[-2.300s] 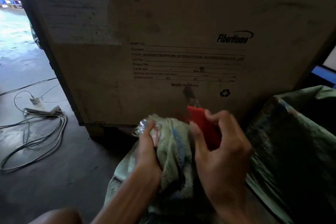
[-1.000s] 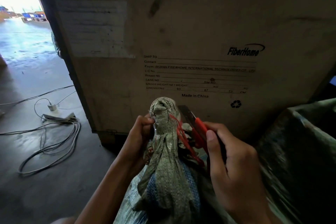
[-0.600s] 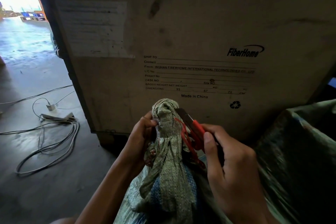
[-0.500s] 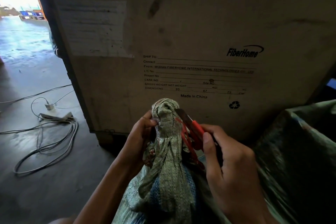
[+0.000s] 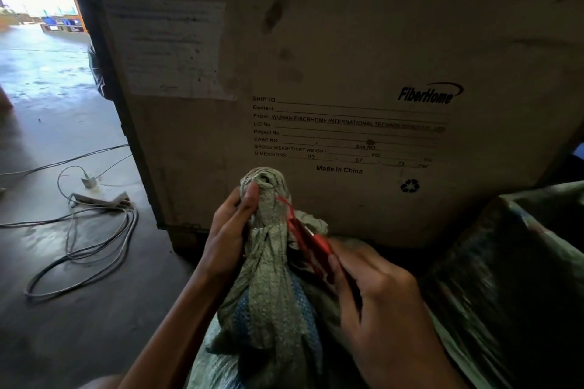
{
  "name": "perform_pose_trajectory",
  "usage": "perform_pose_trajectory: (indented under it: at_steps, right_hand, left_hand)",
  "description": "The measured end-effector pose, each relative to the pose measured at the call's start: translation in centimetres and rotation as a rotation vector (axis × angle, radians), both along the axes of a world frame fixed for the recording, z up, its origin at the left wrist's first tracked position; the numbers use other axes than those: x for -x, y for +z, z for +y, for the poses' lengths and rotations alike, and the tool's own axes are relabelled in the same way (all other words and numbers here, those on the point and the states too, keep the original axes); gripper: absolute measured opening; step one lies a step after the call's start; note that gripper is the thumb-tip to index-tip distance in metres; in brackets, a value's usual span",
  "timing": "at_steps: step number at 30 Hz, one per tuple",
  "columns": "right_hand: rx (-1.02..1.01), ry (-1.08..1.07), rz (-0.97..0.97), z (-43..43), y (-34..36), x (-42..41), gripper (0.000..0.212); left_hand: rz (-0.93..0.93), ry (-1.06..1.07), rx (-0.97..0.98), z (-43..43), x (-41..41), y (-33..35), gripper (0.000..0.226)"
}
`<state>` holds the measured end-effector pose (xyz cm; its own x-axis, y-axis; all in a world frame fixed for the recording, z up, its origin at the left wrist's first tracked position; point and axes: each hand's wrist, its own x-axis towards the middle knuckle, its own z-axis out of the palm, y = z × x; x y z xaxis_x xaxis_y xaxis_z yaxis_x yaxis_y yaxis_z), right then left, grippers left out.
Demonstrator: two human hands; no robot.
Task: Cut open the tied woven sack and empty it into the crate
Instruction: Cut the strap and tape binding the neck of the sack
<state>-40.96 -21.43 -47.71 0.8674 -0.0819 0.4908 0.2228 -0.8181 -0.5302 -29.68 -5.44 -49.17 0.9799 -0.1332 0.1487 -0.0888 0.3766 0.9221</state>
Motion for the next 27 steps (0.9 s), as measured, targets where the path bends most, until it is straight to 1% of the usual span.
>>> perform_pose_trajectory:
  at_steps: [3,5,7,11,13,15,17,18,20,22,27]
  right_hand:
    - [-0.002,0.002,0.034,-0.1,0.0,0.1,0.036]
    - [-0.033,-0.034,0.012,-0.4,0.2,0.2,0.039]
    - [-0.076,-0.095,-0.016,-1.0,0.7,0.5,0.036]
    - [-0.262,-0.109,-0.02,-1.6,1.8,0.9,0.025]
    - [-0.362,-0.105,-0.003,-1.7,2.1,0.8,0.027]
    - [-0.467,-0.103,-0.003,-1.9,2.1,0.7,0.032]
    - [-0.544,-0.084,0.002,-2.0,2.0,0.5,0.038]
    - [-0.571,-0.057,0.025,-2.0,1.9,0.4,0.041]
    - [-0.61,0.027,0.106,-2.0,1.9,0.3,0.046]
    - [-0.629,0.075,0.148,-2.0,1.9,0.2,0.044]
    - [-0.675,0.053,0.142,-2.3,1.6,-0.2,0.035]
  left_hand:
    - [0.009,0.014,0.008,0.4,-0.3,0.4,0.047]
    - [0.041,0.018,0.021,0.4,-0.4,0.3,0.054]
    - [0.083,0.012,0.029,0.3,-0.5,0.2,0.059]
    - [0.093,-0.072,0.011,0.0,-0.1,0.0,0.05]
    - [0.089,-0.139,-0.032,-0.1,0.4,0.2,0.053]
    - [0.064,-0.198,-0.084,-0.3,0.8,0.3,0.053]
    - [0.014,-0.236,-0.126,-0.5,1.3,0.4,0.038]
    - [-0.016,-0.246,-0.135,-0.7,1.6,0.5,0.033]
    - [-0.045,-0.238,-0.124,-1.2,2.1,0.7,0.031]
    - [-0.068,-0.206,-0.131,-1.5,2.3,0.7,0.036]
    - [-0.092,-0.172,-0.171,-2.1,2.8,0.5,0.038]
